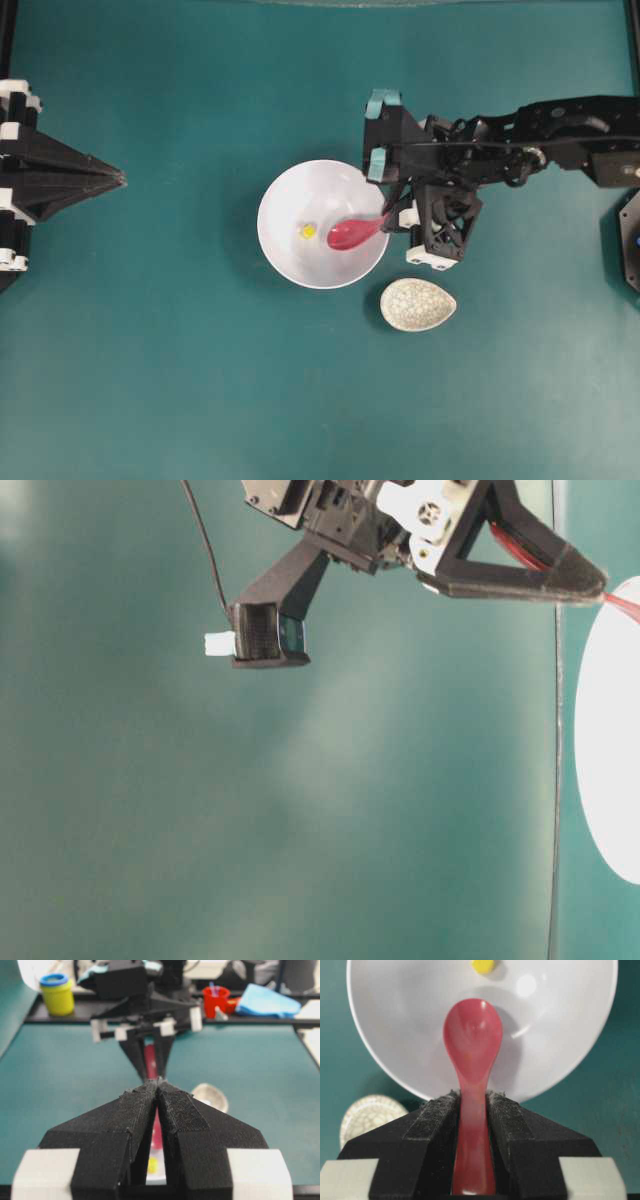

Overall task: Scoop the yellow hexagonal prism block from the bowl with a spoon using the right arm.
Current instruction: 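Lower the spoon into the bowl toward the yellow hexagonal block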

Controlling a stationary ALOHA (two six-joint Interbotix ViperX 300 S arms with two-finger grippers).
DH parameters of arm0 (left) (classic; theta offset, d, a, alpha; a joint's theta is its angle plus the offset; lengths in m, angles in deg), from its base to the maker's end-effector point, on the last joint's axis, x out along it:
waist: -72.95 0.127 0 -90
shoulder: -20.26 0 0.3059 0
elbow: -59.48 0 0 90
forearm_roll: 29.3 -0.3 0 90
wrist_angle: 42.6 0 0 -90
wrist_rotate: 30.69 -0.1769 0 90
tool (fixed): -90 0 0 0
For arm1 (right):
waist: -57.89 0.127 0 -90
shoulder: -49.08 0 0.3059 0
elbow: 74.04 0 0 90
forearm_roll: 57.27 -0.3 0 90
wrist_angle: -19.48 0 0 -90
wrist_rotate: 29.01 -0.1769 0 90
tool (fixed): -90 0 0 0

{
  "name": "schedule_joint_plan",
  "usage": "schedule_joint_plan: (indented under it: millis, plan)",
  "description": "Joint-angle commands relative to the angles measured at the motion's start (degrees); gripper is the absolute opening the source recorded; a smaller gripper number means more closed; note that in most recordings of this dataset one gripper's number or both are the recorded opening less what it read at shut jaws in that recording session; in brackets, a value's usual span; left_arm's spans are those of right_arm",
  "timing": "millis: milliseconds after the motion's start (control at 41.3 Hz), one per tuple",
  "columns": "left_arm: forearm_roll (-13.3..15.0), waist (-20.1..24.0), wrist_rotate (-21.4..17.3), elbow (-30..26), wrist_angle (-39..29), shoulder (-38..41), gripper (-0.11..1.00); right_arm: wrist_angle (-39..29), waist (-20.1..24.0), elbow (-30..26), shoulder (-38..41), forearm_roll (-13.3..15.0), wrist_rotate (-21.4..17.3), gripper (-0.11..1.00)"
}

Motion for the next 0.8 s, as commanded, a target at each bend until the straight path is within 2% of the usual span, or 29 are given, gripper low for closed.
schedule_joint_plan:
  millis: [0,774]
  plan:
    - [-0.09,0.09,-0.09,-1.49,0.35,0.26,0.07,1.14,0.18,-1.76,-0.18,0.0,0.09,0.25]
    - [-0.09,0.09,-0.09,-1.49,0.44,0.26,0.07,5.1,0.18,-5.45,4.57,0.0,0.35,0.25]
